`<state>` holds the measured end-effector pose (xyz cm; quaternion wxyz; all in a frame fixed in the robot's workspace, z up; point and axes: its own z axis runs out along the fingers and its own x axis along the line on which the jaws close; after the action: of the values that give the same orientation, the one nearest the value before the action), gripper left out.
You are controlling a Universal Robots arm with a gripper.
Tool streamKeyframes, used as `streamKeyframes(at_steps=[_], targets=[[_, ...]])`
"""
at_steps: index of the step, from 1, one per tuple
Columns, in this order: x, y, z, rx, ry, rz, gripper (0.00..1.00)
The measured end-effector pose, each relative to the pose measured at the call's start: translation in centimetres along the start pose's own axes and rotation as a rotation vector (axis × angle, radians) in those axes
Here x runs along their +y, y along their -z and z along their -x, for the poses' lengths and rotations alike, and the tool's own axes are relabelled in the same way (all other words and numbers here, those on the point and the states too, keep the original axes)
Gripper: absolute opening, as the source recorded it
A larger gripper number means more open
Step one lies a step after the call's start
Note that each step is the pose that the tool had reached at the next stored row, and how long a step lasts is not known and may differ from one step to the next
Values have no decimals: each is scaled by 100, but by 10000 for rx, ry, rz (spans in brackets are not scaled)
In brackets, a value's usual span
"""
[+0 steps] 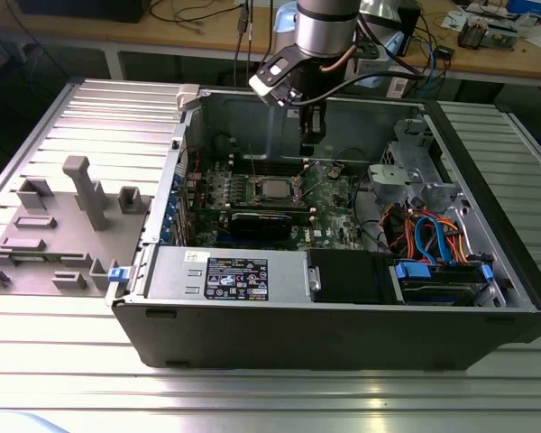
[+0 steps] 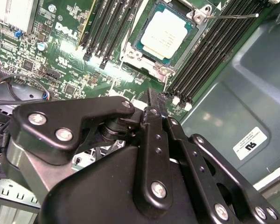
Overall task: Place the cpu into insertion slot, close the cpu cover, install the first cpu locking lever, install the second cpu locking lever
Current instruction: 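Close the cpu cover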
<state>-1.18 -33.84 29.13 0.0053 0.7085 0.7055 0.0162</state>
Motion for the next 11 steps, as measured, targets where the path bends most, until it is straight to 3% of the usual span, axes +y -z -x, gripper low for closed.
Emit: streamKeyframes(at_steps=[7, 11], targets=[[14, 0, 0, -1, -1, -1, 11], [54, -3, 0, 0, 0, -1, 11]])
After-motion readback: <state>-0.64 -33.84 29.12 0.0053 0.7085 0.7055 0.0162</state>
